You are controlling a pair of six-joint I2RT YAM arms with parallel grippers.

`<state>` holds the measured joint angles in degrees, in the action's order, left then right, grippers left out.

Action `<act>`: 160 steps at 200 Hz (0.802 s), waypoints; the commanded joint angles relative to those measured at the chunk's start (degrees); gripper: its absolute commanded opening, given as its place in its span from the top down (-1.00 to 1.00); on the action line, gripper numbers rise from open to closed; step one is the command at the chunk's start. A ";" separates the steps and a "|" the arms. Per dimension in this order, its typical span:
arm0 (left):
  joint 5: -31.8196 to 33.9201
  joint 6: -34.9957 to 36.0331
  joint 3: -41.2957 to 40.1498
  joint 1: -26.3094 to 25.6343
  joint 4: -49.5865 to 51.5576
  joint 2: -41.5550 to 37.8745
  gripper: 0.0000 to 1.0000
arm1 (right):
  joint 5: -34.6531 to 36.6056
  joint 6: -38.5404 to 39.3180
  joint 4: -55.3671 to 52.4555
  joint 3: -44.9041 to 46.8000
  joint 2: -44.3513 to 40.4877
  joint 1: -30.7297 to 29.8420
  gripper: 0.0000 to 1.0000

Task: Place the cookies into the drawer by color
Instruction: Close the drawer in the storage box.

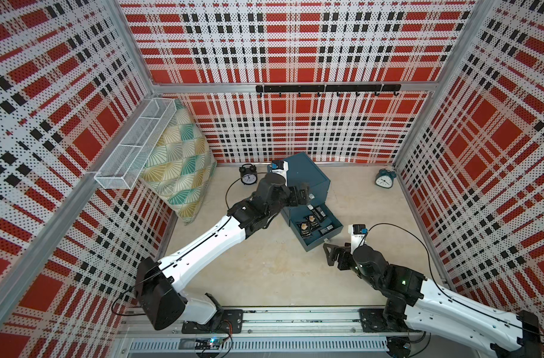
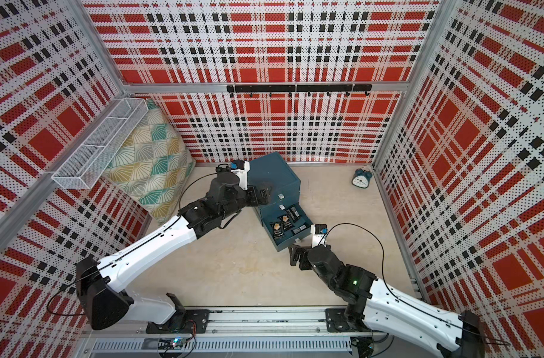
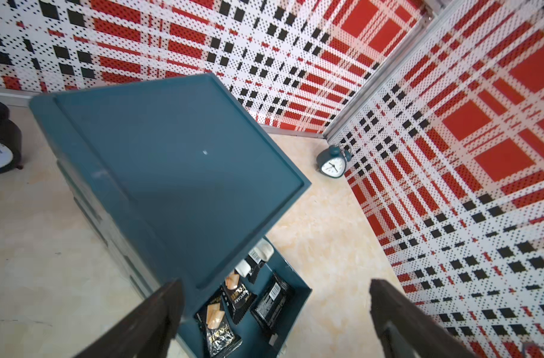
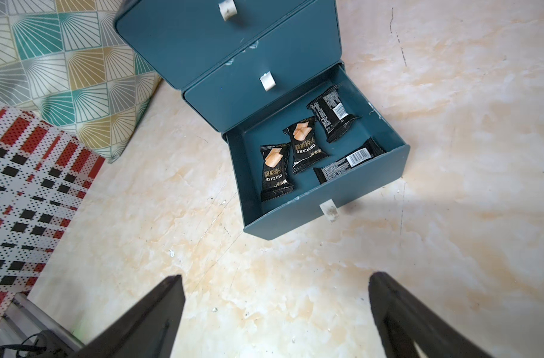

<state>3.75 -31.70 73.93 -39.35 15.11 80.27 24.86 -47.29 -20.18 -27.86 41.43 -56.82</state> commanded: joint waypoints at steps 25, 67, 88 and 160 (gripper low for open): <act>-16.11 -1.04 0.37 11.86 2.50 -0.13 -0.98 | -0.11 2.65 5.33 1.04 6.65 0.40 -1.00; -17.38 -1.62 0.28 19.47 0.84 2.12 -0.98 | -0.62 4.24 7.02 1.04 14.78 1.60 -0.69; -22.70 -1.96 4.16 20.23 1.54 6.96 -0.99 | -5.76 3.87 10.52 2.22 17.83 5.61 -0.42; -21.29 1.28 7.01 20.22 2.16 15.07 -0.81 | -25.67 2.88 27.43 8.04 22.51 18.17 -0.14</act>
<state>-16.75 -32.49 79.85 -19.38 16.86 94.45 7.79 -43.62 -1.19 -21.30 62.92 -41.67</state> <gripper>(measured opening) 0.914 0.589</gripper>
